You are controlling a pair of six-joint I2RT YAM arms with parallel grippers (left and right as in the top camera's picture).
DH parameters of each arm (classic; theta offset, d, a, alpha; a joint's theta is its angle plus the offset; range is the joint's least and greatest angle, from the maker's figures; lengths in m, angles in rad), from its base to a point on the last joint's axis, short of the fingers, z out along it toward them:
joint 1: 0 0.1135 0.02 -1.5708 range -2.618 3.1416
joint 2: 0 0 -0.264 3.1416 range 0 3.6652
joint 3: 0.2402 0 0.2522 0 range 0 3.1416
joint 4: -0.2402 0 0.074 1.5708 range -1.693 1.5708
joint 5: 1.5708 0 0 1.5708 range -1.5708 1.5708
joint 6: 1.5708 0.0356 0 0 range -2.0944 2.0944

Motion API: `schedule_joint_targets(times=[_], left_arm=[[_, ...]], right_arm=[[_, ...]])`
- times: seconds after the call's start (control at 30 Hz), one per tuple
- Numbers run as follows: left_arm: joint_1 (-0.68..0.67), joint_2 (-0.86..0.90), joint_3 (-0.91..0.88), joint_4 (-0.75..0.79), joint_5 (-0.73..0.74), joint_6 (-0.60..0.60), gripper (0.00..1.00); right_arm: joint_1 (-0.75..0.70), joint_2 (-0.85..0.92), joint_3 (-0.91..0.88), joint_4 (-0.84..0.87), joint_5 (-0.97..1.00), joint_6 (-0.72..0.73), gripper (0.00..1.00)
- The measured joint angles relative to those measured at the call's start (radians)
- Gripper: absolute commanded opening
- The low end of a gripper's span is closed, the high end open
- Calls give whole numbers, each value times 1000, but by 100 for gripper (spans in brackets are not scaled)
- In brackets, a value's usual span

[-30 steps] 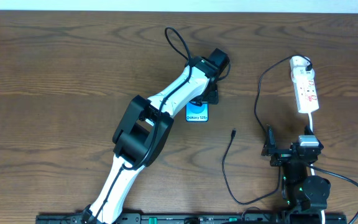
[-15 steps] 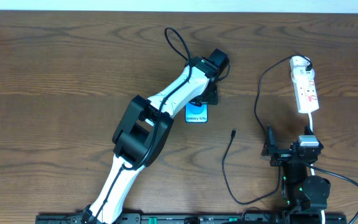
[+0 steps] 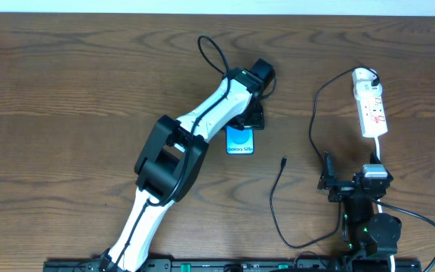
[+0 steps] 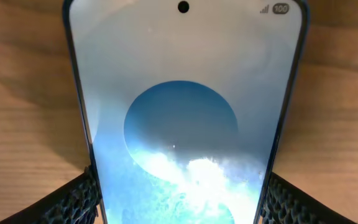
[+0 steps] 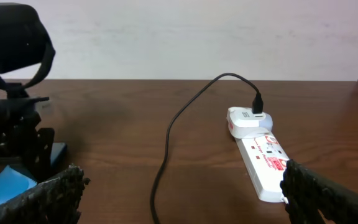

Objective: Plug charger to phone and switch on socket
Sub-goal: 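Lift the phone with the left gripper and tilt it upright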

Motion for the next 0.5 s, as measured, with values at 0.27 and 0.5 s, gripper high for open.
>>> schedule_joint_targets(times=[0.27,0.5], left_arm=[[90,-5,0,-15,266,0,72],[161,-5,0,-51,467,-1,72]], right_arm=[[0,0,0,0,0,0,99],[0,0,0,0,0,0,99]])
